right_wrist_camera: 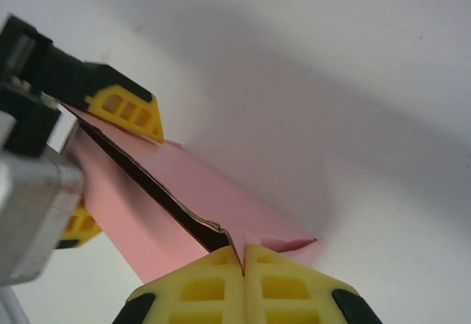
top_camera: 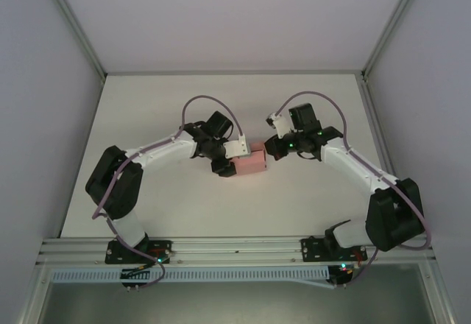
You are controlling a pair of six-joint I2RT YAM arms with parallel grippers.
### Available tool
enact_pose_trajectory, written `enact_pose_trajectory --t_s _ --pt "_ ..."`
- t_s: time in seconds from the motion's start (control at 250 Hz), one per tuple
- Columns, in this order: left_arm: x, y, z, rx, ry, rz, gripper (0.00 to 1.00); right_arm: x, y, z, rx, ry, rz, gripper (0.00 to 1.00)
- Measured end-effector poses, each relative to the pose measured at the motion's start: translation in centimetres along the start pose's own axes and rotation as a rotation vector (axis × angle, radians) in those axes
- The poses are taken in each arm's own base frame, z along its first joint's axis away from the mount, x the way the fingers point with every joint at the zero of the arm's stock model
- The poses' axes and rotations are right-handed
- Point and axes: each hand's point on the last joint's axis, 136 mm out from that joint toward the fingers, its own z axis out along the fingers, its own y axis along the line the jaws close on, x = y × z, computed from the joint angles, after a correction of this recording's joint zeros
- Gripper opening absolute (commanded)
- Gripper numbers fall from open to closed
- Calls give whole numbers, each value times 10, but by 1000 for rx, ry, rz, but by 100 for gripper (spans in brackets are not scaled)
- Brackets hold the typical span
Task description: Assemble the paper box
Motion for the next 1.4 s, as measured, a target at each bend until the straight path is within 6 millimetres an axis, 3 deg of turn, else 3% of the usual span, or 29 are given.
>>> enact_pose_trajectory --t_s 0.395,0.695,1.094,1.401 --pt "-1 3 0 -10 8 -12 55 -2 1 2 -8 31 382 1" --pt "0 6 1 -16 23 -21 55 0 0 7 -9 -6 514 3" --pt "1 7 2 -26 33 -23 55 5 -6 15 19 23 545 6" --pt "-2 9 4 -35 23 -42 55 18 -5 13 27 -170 409 9"
